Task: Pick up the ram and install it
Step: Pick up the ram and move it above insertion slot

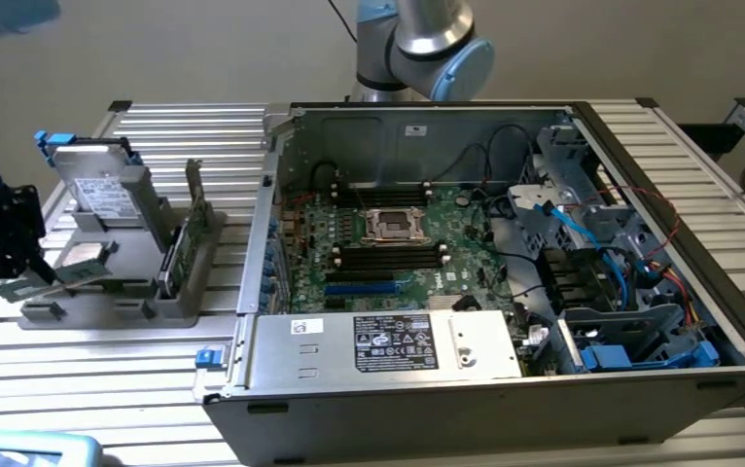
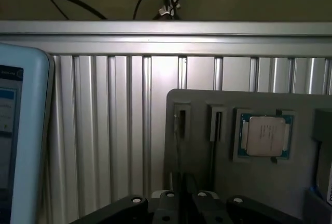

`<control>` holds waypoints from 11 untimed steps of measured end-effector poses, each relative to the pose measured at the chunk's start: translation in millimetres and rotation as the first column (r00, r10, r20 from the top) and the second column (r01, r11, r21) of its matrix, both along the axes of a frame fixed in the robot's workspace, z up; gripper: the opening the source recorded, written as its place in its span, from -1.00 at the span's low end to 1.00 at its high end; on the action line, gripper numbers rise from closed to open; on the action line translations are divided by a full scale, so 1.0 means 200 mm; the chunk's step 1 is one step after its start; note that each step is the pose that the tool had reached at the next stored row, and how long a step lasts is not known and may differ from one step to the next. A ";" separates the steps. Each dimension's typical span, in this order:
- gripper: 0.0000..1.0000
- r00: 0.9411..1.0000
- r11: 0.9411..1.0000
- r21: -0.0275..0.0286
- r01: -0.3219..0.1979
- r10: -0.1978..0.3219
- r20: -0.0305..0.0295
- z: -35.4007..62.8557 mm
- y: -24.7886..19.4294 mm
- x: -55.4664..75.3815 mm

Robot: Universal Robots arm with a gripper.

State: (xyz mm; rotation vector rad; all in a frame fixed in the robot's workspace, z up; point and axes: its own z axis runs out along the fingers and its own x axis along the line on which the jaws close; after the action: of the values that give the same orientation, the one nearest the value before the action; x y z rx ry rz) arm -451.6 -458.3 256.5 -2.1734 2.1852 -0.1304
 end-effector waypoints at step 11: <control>-0.70 1.000 1.000 0.001 0.001 -0.001 -0.002 0.242 -0.045 -0.01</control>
State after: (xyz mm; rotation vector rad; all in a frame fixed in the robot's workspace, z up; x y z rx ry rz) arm -453.5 -467.3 305.0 -2.1728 2.1874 -0.1270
